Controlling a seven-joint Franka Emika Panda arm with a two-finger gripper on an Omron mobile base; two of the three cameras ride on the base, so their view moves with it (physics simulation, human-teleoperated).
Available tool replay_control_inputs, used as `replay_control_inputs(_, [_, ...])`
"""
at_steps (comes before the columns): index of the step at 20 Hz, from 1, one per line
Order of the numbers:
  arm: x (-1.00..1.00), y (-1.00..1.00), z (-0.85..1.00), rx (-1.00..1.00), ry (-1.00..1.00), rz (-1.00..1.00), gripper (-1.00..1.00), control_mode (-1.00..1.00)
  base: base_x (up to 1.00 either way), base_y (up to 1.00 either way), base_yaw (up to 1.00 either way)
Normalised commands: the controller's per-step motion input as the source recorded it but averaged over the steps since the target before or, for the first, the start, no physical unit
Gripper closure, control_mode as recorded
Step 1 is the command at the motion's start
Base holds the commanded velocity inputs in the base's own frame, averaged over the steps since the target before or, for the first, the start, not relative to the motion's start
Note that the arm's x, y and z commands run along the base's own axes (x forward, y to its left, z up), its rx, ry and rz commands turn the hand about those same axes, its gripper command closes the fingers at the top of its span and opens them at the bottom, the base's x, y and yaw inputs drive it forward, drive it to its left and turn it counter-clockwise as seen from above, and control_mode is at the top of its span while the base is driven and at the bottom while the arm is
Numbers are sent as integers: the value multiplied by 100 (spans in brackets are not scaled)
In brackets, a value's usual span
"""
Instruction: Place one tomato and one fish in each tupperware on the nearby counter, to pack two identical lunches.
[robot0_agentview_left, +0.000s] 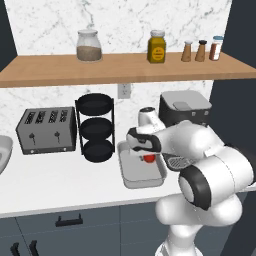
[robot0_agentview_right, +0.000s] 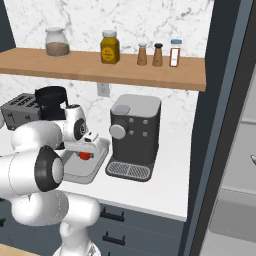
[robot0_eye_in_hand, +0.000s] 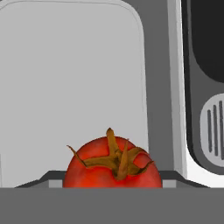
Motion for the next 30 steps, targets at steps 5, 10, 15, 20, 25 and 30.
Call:
replay_control_inputs(5, [36, -5, -59, -3, 12, 0, 100, -100, 0, 0, 0])
replay_control_inputs(10, [16, 1, -60, -4, 6, 0, 100, -100, 0, 0, 0])
replay_control_inputs(15, [4, 6, 0, -2, 0, 0, 100, -100, 0, 0, 0])
replay_control_inputs(20, [6, 1, 0, 0, 0, 0, -100, -100, 0, 0, 0])
replay_control_inputs(25, [0, 0, 0, 0, -1, 0, -100, -100, 0, 0, 0])
replay_control_inputs(30, [-1, -6, 4, 0, -10, 0, -100, -100, 0, 0, 0])
